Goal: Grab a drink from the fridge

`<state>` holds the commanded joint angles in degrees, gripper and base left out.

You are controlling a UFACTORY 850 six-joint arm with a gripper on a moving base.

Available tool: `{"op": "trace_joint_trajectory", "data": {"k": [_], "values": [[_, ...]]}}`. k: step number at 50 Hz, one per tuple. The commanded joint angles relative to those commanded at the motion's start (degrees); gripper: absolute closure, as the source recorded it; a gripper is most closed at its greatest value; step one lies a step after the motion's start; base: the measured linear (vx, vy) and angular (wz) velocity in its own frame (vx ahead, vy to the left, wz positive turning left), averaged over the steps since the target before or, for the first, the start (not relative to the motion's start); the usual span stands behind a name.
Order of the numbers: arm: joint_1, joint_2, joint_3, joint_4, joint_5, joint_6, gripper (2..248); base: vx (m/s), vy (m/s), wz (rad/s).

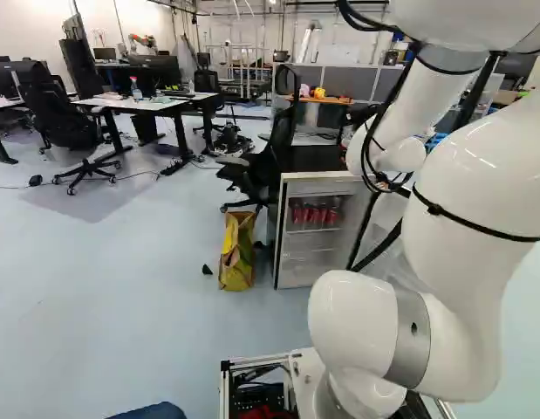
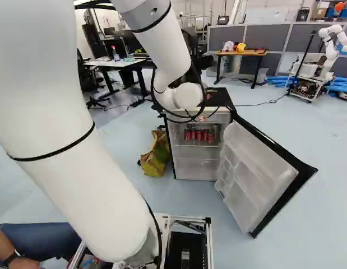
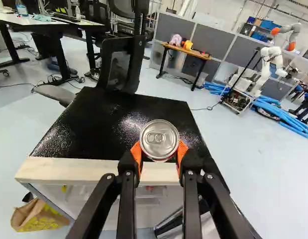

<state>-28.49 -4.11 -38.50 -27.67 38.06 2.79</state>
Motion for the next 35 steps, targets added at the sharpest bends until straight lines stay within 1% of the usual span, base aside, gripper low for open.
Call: {"op": "trace_joint_trajectory", "data": {"k": [17, 35], "values": [[1.39, -3.01, -3.29, 1.88, -2.45, 0.0, 159, 0.0, 0.0, 0.0], [2.75, -4.37, -6.9, 3.31, -4.87, 0.0, 159, 0.0, 0.0, 0.0]]}}
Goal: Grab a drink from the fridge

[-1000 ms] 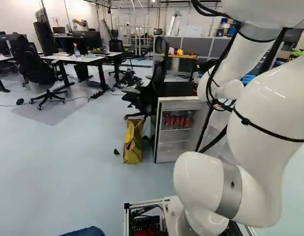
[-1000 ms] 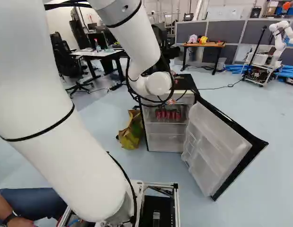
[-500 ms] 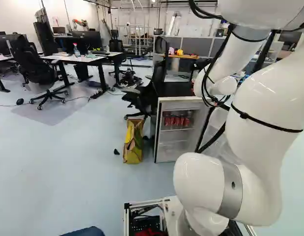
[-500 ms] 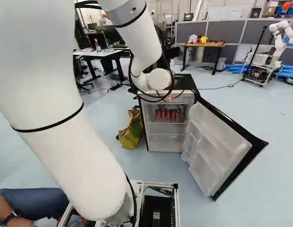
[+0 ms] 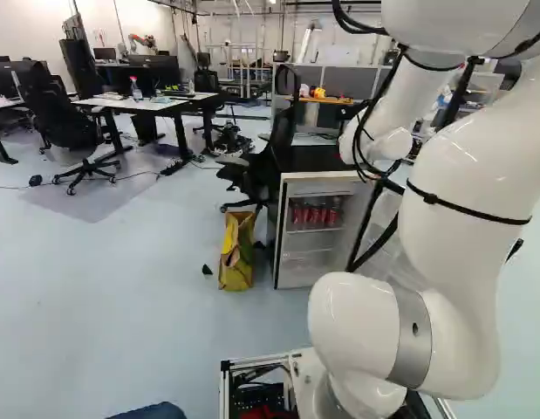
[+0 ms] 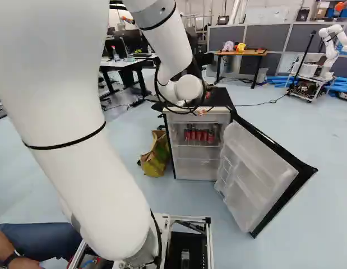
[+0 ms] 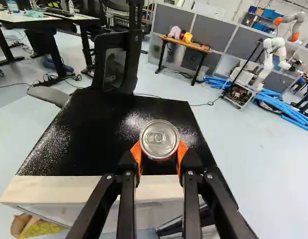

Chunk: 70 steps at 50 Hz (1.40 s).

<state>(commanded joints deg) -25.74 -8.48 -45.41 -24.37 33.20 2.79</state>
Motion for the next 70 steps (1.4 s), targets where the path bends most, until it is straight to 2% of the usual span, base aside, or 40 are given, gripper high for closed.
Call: {"op": "trace_joint_trajectory", "data": {"k": [44, 70], "values": [[2.97, -6.57, -8.74, 2.06, -8.9, 0.0, 159, 0.0, 0.0, 0.0], [3.14, -4.17, -9.42, 2.06, -16.18, 0.0, 159, 0.0, 0.0, 0.0]]}}
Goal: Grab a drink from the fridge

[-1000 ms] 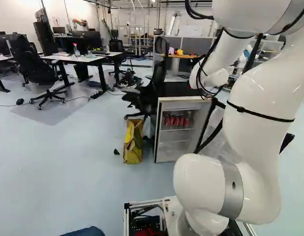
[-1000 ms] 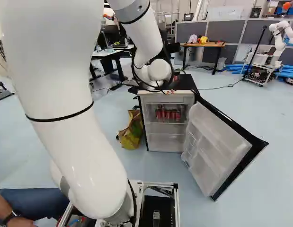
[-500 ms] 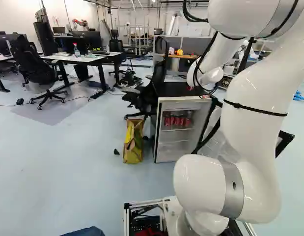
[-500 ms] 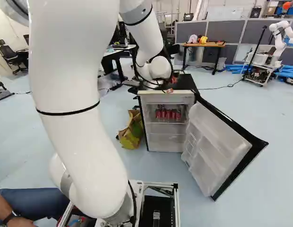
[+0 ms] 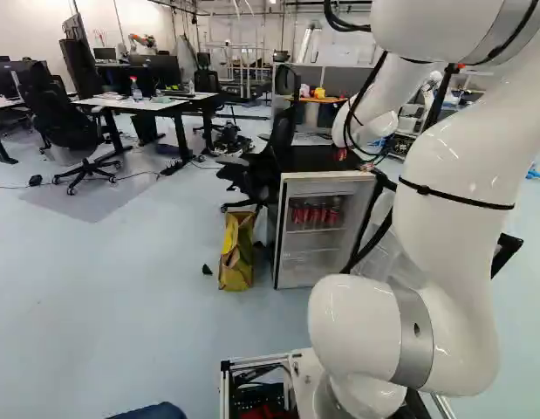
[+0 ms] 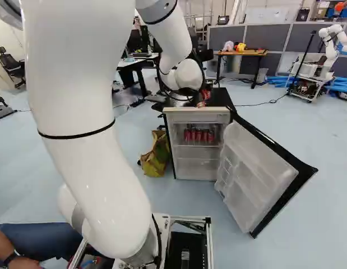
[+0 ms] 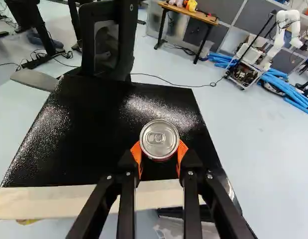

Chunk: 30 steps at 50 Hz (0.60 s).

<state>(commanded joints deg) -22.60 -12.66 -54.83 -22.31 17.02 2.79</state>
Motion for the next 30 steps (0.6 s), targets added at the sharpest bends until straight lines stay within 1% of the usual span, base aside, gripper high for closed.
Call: {"op": "trace_joint_trajectory", "data": {"k": [11, 30], "values": [[0.05, 1.11, -0.24, 0.0, -3.35, 0.0, 159, 0.0, 0.0, 0.0], [0.45, 1.95, -1.88, 0.0, -9.13, 0.0, 159, 0.0, 0.0, 0.0]]}}
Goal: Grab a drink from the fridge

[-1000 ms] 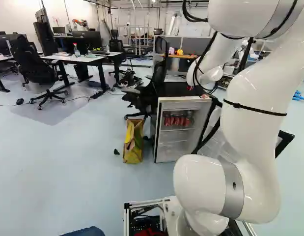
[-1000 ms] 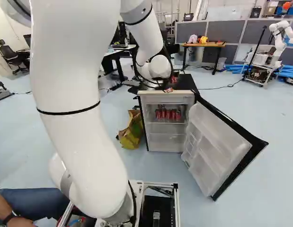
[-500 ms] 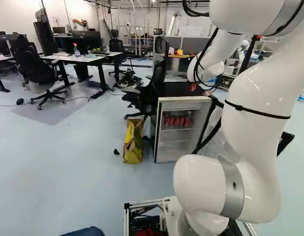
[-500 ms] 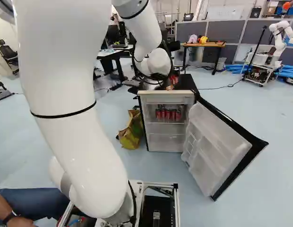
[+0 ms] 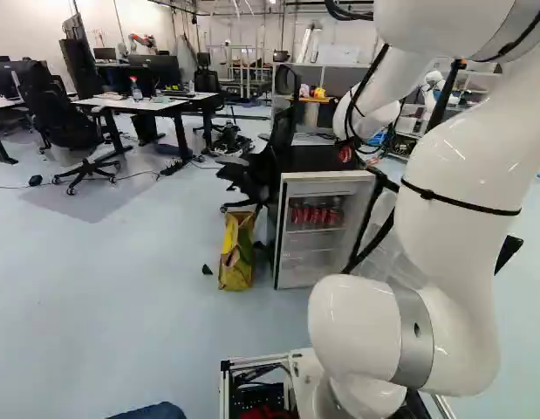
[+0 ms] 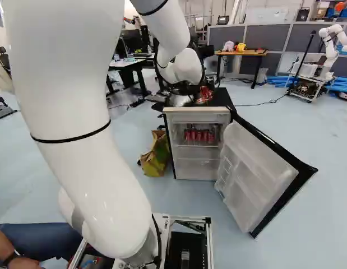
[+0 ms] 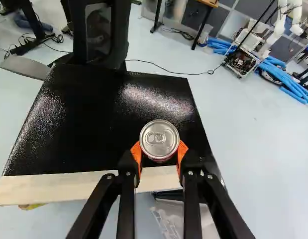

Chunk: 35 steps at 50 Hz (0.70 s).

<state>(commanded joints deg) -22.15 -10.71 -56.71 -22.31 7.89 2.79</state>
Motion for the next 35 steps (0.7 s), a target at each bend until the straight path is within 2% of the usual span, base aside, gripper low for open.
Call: {"op": "trace_joint_trajectory", "data": {"k": [12, 35], "values": [[0.74, -0.18, -0.88, 0.0, -2.65, 0.0, 159, 0.0, 0.0, 0.0], [2.78, -1.39, -2.24, 0.35, -2.79, 0.0, 159, 0.0, 0.0, 0.0]]}}
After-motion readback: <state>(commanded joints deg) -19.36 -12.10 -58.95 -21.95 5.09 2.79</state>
